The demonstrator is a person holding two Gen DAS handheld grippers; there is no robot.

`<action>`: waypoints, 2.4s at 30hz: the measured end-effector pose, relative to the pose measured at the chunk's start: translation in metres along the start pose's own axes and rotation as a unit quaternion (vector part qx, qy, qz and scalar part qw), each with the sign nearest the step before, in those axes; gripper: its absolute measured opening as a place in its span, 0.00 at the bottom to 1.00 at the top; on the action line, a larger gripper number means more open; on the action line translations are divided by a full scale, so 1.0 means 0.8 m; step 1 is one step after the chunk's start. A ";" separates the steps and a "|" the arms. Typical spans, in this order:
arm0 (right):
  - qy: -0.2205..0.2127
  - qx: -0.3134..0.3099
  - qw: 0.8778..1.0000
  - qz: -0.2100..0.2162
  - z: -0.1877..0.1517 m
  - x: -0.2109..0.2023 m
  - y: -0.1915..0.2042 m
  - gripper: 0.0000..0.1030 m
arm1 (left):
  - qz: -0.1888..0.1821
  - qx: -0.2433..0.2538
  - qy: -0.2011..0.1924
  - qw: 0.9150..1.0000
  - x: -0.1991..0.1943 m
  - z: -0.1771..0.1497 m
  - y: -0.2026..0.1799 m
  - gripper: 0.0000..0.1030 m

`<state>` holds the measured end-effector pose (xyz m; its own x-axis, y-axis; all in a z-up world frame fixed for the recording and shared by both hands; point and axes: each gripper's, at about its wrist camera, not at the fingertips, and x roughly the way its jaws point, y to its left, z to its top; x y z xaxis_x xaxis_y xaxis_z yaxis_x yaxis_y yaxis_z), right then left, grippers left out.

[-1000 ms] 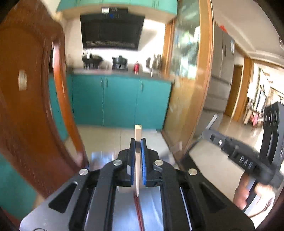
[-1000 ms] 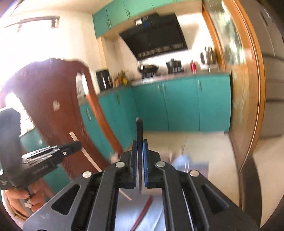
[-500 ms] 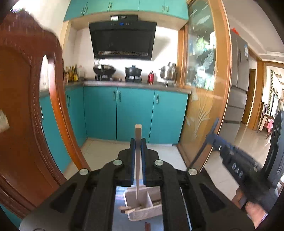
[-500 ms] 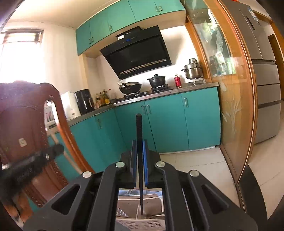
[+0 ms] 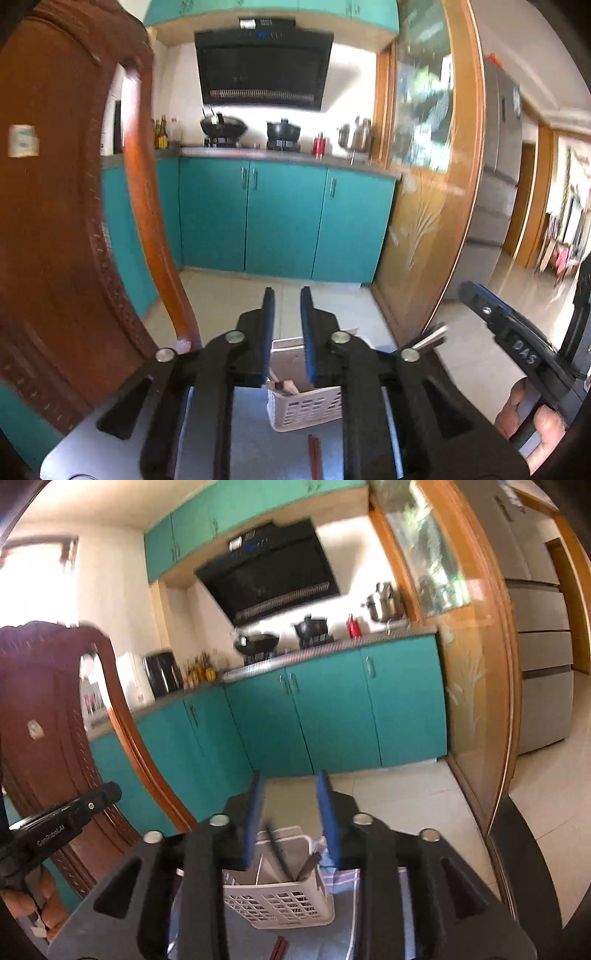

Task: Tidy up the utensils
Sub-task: 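Move both open tools back down to the red chopsticks on the cloth, then close the right tool on a red chopstick while the left tool lowers to the other red one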

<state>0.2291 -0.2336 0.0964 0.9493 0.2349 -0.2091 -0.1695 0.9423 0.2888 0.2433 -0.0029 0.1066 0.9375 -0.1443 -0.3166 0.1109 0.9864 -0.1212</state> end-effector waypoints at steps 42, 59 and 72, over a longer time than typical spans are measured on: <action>0.373 -0.026 0.926 -0.043 -0.247 0.075 -0.044 0.47 | -0.012 -0.038 0.346 0.937 0.032 -0.292 -0.045 0.21; 0.410 -0.159 0.896 -0.056 -0.297 0.103 0.031 0.18 | 0.003 -0.045 0.351 0.935 0.013 -0.301 -0.013 0.30; 0.407 -0.093 0.906 -0.067 -0.271 0.089 -0.030 0.06 | 0.004 -0.038 0.355 0.934 0.021 -0.302 -0.015 0.37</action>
<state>0.2434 -0.1874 -0.1280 0.4682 0.1415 -0.8722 -0.1807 0.9816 0.0623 0.1776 -0.0360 -0.1248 0.4804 -0.1788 -0.8586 0.0550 0.9832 -0.1739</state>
